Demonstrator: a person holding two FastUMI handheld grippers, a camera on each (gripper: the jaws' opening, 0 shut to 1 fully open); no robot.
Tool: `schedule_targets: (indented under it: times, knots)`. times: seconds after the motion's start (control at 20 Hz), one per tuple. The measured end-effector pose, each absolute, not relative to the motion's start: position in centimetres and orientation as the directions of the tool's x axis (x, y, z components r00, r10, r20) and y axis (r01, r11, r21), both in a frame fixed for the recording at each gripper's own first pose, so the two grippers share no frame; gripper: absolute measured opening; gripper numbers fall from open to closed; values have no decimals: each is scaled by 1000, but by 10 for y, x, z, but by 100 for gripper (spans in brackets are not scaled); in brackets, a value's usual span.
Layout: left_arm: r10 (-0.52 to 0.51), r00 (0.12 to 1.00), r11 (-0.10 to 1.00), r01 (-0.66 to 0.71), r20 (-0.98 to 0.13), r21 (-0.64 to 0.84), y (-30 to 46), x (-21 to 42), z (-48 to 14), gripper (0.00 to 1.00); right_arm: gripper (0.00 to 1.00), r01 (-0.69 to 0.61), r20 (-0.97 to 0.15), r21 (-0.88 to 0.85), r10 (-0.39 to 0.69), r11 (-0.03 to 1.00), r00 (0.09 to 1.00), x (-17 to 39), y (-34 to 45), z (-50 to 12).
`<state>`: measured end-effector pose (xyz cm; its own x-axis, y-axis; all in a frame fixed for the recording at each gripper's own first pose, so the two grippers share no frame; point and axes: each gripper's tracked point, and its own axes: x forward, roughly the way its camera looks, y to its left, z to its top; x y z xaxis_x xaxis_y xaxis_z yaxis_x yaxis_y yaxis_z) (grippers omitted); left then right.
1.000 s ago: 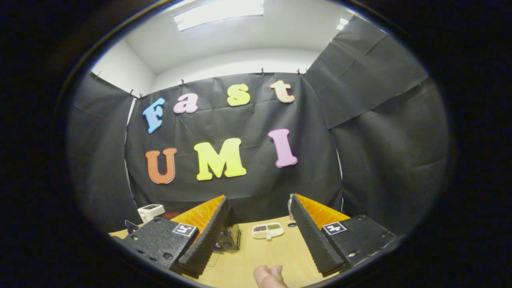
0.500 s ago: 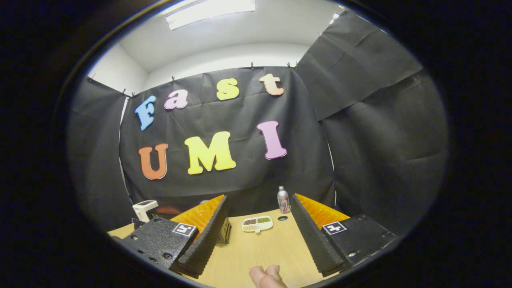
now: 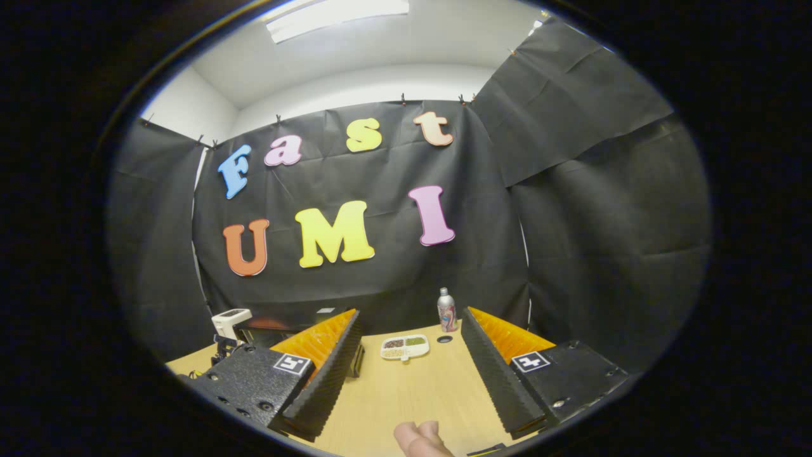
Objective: Open the electric oven with the left hand, put the food in, and close the electric oven.
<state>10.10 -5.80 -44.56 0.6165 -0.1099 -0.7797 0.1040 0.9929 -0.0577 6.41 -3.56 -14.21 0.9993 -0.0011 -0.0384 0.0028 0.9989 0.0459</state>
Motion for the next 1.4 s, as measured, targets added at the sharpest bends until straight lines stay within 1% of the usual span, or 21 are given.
schedule_targets:
  times: [0.25, 0.3, 0.35, 0.5, 0.7, 0.8, 0.95, 1.1, 1.25, 1.4]
  knots:
    - [-109, 616, 993, 102, -780, -58, -58, 102, -437, 93, 95, 11, -19, 15, -11, 1000, 1000, 48, -40, -130]
    - [-104, 617, 993, 104, -780, -50, -58, 103, -434, 93, 94, 9, -17, 13, -9, 1000, 1000, 56, -47, -142]
    - [-100, 619, 993, 106, -779, -44, -58, 104, -431, 93, 95, 9, -16, 11, -9, 1000, 1000, 52, -47, -139]
    - [-96, 626, 995, 92, -774, -49, -58, 107, -420, 93, 95, 11, 2, 4, -11, 1000, 1000, 32, -51, -128]
    - [-69, 657, 995, 97, -751, -7, -55, 124, -398, 93, 94, 37, 34, -17, -37, 999, 999, 9, -62, -112]
    - [-47, 693, 997, 82, -719, 14, -50, 145, -383, 93, 94, 36, 51, -20, -35, 999, 998, 1, -62, -104]
    - [-57, 742, 997, 75, -668, -3, -52, 178, -354, 93, 94, 35, 76, -30, -32, 999, 997, -6, -59, -95]
    - [-32, 845, 995, 78, -534, 64, -45, 205, -308, 94, 94, 23, 80, -31, -20, 999, 997, -10, -54, -94]
    - [-68, 890, 993, 105, -450, 57, -55, 192, -274, 94, 94, 8, 68, -23, -6, 1000, 998, -11, -47, -96]
    - [-66, 919, 993, 99, -389, 66, -55, 169, -246, 93, 94, 1, 54, -21, 0, 1000, 999, -11, -42, -97]
